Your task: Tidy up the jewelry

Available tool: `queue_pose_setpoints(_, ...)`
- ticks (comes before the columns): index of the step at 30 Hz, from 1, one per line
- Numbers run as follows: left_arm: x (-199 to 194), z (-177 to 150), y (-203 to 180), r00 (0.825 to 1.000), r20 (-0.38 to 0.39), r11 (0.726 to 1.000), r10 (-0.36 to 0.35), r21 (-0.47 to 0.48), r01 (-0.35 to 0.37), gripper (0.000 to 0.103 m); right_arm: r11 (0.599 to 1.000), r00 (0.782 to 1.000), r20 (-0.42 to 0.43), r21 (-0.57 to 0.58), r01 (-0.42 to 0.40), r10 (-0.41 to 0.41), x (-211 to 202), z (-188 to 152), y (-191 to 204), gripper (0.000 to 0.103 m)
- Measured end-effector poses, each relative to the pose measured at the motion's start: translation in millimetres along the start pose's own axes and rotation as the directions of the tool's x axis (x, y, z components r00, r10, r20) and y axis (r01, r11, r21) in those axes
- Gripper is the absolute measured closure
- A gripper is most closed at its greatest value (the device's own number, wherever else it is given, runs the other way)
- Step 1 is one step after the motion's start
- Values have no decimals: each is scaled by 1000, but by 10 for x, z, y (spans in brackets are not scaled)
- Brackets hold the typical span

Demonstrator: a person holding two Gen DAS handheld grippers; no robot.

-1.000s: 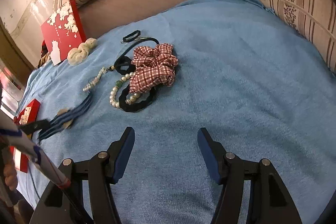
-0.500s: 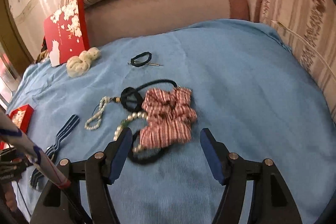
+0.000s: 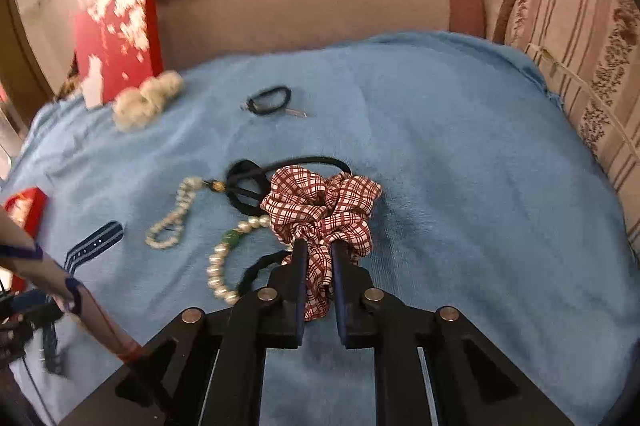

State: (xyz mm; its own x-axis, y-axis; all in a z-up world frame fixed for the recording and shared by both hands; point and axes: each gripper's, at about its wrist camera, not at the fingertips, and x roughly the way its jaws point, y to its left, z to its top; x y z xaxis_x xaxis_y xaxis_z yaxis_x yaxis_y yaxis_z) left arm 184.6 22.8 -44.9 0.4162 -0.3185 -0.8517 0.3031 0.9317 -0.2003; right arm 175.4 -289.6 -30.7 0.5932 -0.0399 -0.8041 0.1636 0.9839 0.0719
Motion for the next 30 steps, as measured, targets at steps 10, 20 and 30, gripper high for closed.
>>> queue_pose_setpoints(10,-523,-258,-61,764,234,730,601,228,-644,65,868,878,-70,204,-453,474,-424,-571,442,90)
queue_pose_setpoints(20,-168,-1020,-782,919,96,833,383,395,-388,63,951,957,-88,169,-259,276,-335,-1044,331,65)
queue_pose_setpoints(30,-962,-838,-235,993,83,989,89,109,-98,56,975,990,-22,178,-136,142,-525,-938,-99,58)
